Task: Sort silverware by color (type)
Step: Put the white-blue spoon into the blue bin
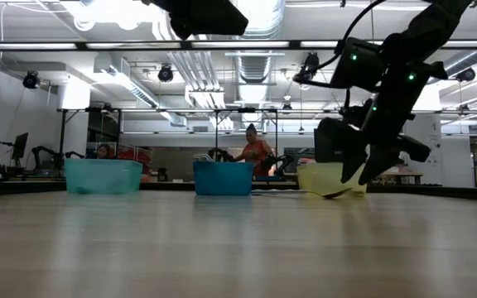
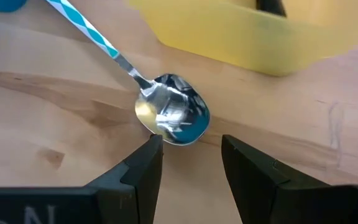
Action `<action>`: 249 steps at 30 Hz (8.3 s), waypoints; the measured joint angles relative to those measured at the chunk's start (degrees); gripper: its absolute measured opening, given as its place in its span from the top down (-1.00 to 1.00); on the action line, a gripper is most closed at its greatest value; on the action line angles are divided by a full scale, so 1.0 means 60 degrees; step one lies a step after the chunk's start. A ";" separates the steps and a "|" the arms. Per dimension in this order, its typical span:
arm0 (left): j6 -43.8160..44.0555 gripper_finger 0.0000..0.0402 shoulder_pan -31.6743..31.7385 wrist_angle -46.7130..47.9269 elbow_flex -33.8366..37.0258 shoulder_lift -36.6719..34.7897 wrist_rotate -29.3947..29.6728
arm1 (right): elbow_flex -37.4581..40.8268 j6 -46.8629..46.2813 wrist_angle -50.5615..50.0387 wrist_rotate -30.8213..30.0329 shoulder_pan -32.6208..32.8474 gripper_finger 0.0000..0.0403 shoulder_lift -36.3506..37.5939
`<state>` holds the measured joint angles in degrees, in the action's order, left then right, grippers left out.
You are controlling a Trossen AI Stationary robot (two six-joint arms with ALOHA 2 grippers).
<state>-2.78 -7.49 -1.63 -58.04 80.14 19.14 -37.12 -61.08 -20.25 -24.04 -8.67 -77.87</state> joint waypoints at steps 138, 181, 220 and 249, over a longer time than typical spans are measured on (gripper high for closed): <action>0.1295 0.40 -0.0914 -0.2065 0.0196 0.3665 -0.0036 | 0.0004 0.0272 0.1625 0.2924 0.3082 0.87 0.0070; 0.3120 0.40 -0.1738 -0.1150 -0.0070 0.3031 0.0000 | 0.0193 0.5822 0.1700 -0.0060 0.5322 0.64 0.3075; -0.0784 0.14 -0.1290 -0.3780 -0.0052 0.4782 0.0056 | -0.0812 0.6333 0.3301 -0.3169 0.6557 0.69 0.2960; -0.1451 0.18 0.0346 -0.3101 -0.0077 0.6363 -0.2011 | -0.0645 0.5771 0.2926 -0.3254 0.7153 0.69 0.2962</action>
<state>-11.48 -5.41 -20.23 -58.50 118.32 7.07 -40.99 -26.46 -2.70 -43.56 34.25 -60.10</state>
